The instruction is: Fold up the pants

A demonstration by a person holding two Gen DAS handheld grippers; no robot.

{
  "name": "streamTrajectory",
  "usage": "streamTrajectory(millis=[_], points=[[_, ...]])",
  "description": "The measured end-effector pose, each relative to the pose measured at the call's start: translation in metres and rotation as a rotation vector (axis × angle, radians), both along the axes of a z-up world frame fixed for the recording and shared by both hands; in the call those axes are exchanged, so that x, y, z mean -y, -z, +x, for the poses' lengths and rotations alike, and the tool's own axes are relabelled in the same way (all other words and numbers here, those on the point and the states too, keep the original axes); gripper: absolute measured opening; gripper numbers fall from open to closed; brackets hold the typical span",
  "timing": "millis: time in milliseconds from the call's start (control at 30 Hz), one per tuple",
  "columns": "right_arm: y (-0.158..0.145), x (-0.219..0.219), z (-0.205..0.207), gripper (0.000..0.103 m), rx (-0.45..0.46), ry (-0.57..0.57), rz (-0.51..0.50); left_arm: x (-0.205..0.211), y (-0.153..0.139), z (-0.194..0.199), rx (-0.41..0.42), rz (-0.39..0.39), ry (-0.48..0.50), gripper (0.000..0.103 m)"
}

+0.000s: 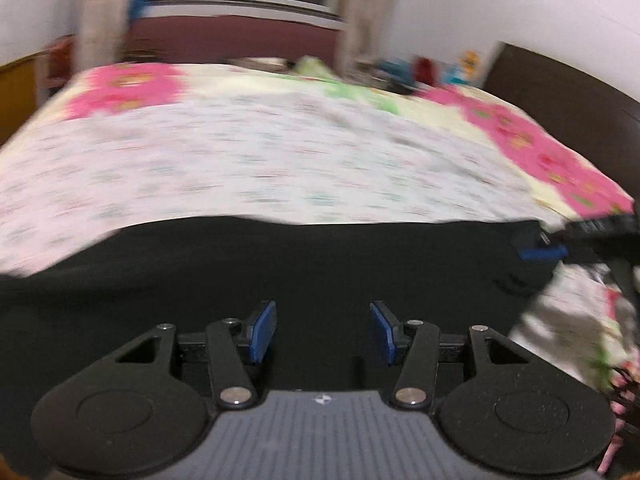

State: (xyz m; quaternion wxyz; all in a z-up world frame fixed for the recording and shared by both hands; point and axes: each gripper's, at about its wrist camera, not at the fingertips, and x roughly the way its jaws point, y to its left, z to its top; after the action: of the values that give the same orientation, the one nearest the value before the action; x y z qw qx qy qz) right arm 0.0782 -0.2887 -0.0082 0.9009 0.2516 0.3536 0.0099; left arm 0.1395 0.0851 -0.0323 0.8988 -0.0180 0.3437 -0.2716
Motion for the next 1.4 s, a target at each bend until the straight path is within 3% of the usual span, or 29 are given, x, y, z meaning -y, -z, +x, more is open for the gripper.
streamTrajectory(millis=[133,167,233,300,433,533,600,700,733,800,933,1033,1100,1133,1200,1233,1400], points=[[0.014,-0.054,0.026,0.027,-0.081,-0.113,-0.051,-0.089,0.026,0.006,-0.059,0.088,-0.3,0.057],[0.014,-0.062,0.027,0.028,-0.098,-0.12,-0.061,-0.116,0.033,0.003,-0.096,0.067,-0.375,0.056],[0.009,-0.081,0.033,0.028,-0.106,-0.159,-0.083,-0.166,0.038,-0.015,-0.15,-0.091,-0.47,0.053],[0.001,-0.104,0.036,0.028,-0.105,-0.212,-0.108,-0.199,0.03,-0.037,-0.14,-0.142,-0.55,0.053],[-0.017,-0.177,0.053,0.03,-0.088,-0.405,-0.106,-0.228,0.009,-0.057,-0.055,-0.167,-0.581,0.056],[-0.028,-0.256,0.059,0.029,-0.061,-0.629,-0.127,-0.249,-0.005,-0.054,0.017,-0.151,-0.608,0.058],[-0.031,-0.293,0.06,0.029,-0.046,-0.716,-0.115,-0.256,-0.016,-0.047,0.058,-0.129,-0.629,0.058],[-0.032,-0.322,0.062,0.029,-0.045,-0.772,-0.093,-0.274,-0.03,-0.039,0.117,-0.108,-0.638,0.071],[-0.03,-0.328,0.062,0.03,-0.044,-0.789,-0.096,-0.279,-0.031,-0.033,0.119,-0.092,-0.637,0.081],[-0.027,-0.336,0.063,0.03,-0.055,-0.809,-0.101,-0.286,-0.026,-0.02,0.117,-0.066,-0.638,0.082],[-0.023,-0.341,0.057,0.03,-0.086,-0.823,-0.081,-0.294,-0.007,-0.003,0.004,-0.142,-0.605,0.081],[-0.024,-0.343,0.055,0.03,-0.087,-0.829,-0.09,-0.28,-0.006,-0.004,-0.025,-0.033,-0.578,0.05],[-0.027,-0.337,0.054,0.03,-0.081,-0.818,-0.08,-0.276,-0.01,-0.007,-0.049,-0.005,-0.532,0.043],[-0.028,-0.336,0.056,0.03,-0.076,-0.813,-0.073,-0.275,-0.016,-0.011,-0.054,0.012,-0.511,0.033],[-0.029,-0.329,0.057,0.03,-0.068,-0.796,-0.057,-0.274,-0.029,-0.021,-0.06,0.032,-0.48,0.029],[-0.028,-0.327,0.058,0.03,-0.069,-0.789,-0.047,-0.275,-0.036,-0.027,-0.058,0.036,-0.472,0.019],[-0.023,-0.32,0.059,0.03,-0.081,-0.768,-0.006,-0.276,-0.059,-0.043,-0.04,0.09,-0.447,0.014]])
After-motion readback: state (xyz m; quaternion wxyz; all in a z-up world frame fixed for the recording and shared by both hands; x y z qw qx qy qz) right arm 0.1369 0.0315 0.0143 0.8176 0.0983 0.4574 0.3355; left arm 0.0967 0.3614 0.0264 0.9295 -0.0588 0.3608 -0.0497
